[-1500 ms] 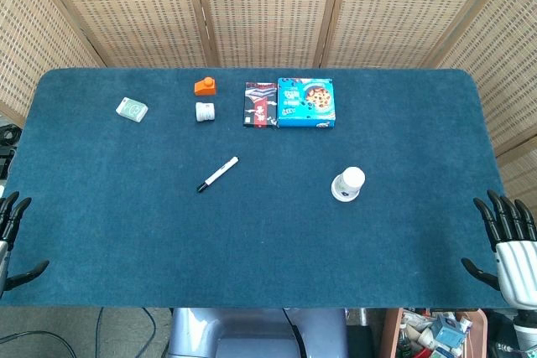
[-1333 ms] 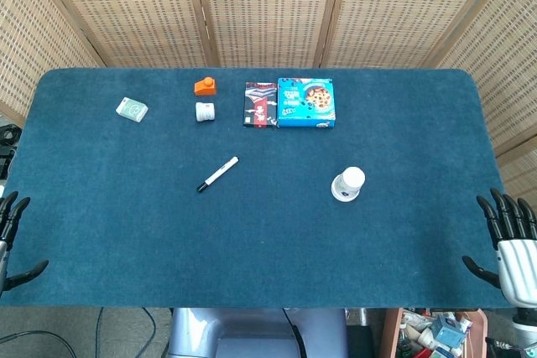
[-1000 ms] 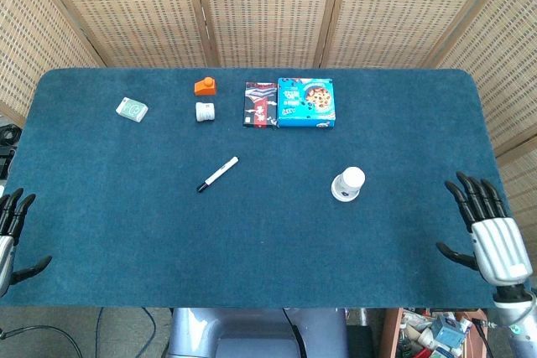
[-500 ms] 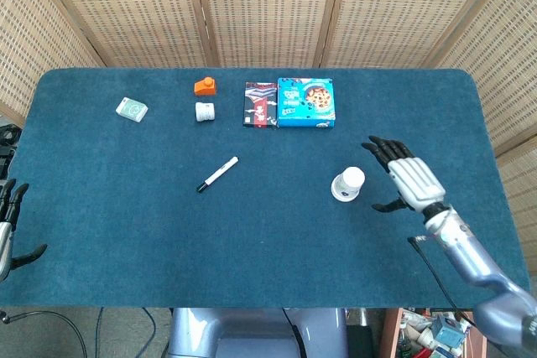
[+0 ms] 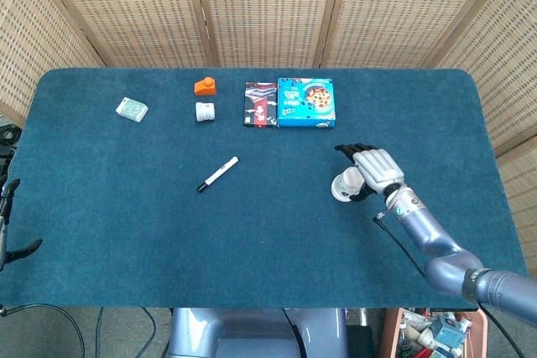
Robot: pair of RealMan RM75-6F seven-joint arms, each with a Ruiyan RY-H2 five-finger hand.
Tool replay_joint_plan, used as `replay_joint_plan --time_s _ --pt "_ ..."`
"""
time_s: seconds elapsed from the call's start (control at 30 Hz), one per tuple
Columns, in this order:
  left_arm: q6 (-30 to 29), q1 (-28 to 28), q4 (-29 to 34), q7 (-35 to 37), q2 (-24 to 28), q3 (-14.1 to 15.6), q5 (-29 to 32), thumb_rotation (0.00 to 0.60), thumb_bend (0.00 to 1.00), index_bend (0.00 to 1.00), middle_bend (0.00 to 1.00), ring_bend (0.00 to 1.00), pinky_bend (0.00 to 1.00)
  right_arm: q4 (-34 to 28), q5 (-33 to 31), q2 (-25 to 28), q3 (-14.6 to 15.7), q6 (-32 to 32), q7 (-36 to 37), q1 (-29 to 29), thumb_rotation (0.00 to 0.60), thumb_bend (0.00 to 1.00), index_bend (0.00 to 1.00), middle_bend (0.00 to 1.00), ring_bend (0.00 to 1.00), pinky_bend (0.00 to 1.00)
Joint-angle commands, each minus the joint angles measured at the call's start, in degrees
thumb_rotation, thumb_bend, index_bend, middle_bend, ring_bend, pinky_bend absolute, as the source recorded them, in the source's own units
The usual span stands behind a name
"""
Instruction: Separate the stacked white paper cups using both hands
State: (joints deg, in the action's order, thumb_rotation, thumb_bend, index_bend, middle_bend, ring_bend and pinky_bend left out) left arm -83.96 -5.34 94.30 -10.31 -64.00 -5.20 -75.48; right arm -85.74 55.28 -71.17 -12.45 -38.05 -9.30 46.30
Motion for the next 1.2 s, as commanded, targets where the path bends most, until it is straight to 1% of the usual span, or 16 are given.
replay_joint_plan --time_s 0.03,0.13,0.27,0.33,0.4,0.5,0.6,0.67,0.77,0.87,1.0,1.03,1.13,1.2 --pt "0.4 -0.2 -0.2 -0.1 0.0 -0.1 0.3 0.600 0.12 0.00 0.00 0.00 0.00 1.7 -1.5 -1.2 0.8 0.6 -1.3 0.9 0.600 0.08 0.17 0.28 0.20 0.26" --pt "0.7 -0.3 -0.3 -0.2 -0.1 -0.3 0.6 0.600 0.12 0.00 0.00 0.00 0.00 3.8 -3.3 -2.4 1.5 1.0 -2.3 1.6 0.600 0.10 0.19 0.32 0.23 0.30" --pt "1.0 -0.5 -0.3 -0.4 -0.2 -0.4 0.9 0.600 0.12 0.00 0.00 0.00 0.00 5.1 -4.3 -3.3 2.3 1.0 -2.9 1.9 0.600 0.12 0.23 0.36 0.28 0.35" --pt "1.2 -0.6 -0.3 -0.6 -0.2 -0.4 1.0 0.600 0.12 0.00 0.00 0.00 0.00 6.0 -4.5 -3.9 2.7 0.6 -3.4 2.0 0.600 0.14 0.27 0.41 0.32 0.41" --pt "1.3 -0.6 -0.3 -0.9 -0.3 -0.3 1.0 0.600 0.12 0.00 0.00 0.00 0.00 6.8 -4.5 -4.6 2.9 0.0 -3.5 2.0 0.600 0.18 0.34 0.49 0.38 0.49" --pt "1.4 -0.7 -0.3 -1.1 -0.4 -0.3 1.0 0.600 0.12 0.00 0.00 0.00 0.00 7.9 -3.6 -5.8 2.6 -1.6 -2.7 1.6 0.600 0.22 0.45 0.56 0.45 0.56" --pt "1.5 -0.7 -0.4 -1.4 -0.5 -0.3 1.0 0.600 0.12 0.00 0.00 0.00 0.00 8.9 -2.0 -6.6 2.5 -2.5 -1.4 1.1 0.600 0.26 0.52 0.61 0.50 0.61" --pt "1.6 -0.8 -0.3 -1.5 -0.6 -0.3 1.1 0.600 0.12 0.00 0.00 0.00 0.00 9.6 -0.9 -7.0 2.4 -2.7 -0.1 0.8 0.600 0.29 0.54 0.63 0.52 0.63" --pt "1.6 -0.8 -0.3 -1.8 -0.6 -0.2 1.0 0.600 0.12 0.00 0.00 0.00 0.00 10.0 0.5 -7.1 2.3 -2.8 1.5 0.4 0.600 0.31 0.55 0.64 0.53 0.65" --pt "1.8 -1.2 -0.5 -2.5 -0.8 0.1 0.2 0.600 0.12 0.00 0.00 0.00 0.00 9.2 2.1 -6.6 1.7 -3.4 3.9 -0.2 0.600 0.32 0.55 0.64 0.53 0.65" --pt "2.1 -2.6 -2.8 -2.3 -1.9 -0.1 -2.4 0.600 0.12 0.00 0.00 0.00 0.00 5.1 4.7 -4.2 -0.7 -4.9 10.9 -1.8 0.600 0.33 0.55 0.64 0.53 0.65" --pt "2.4 -3.7 -4.2 -1.1 -2.5 -0.4 -4.1 0.600 0.12 0.00 0.00 0.00 0.00 3.5 5.4 -3.2 -1.9 -5.0 14.2 -2.4 0.600 0.34 0.55 0.64 0.53 0.65" --pt "2.7 -6.6 -8.4 3.5 -3.9 -1.3 -8.9 0.600 0.12 0.00 0.00 0.00 0.00 0.8 6.2 -0.9 -3.9 -4.1 20.2 -3.2 0.600 0.35 0.55 0.64 0.53 0.65" --pt "2.7 -9.7 -13.1 7.1 -5.8 -2.0 -13.3 0.600 0.12 0.00 0.00 0.00 0.00 -0.7 6.4 0.5 -5.1 -2.8 23.7 -3.4 0.600 0.36 0.55 0.64 0.53 0.65"
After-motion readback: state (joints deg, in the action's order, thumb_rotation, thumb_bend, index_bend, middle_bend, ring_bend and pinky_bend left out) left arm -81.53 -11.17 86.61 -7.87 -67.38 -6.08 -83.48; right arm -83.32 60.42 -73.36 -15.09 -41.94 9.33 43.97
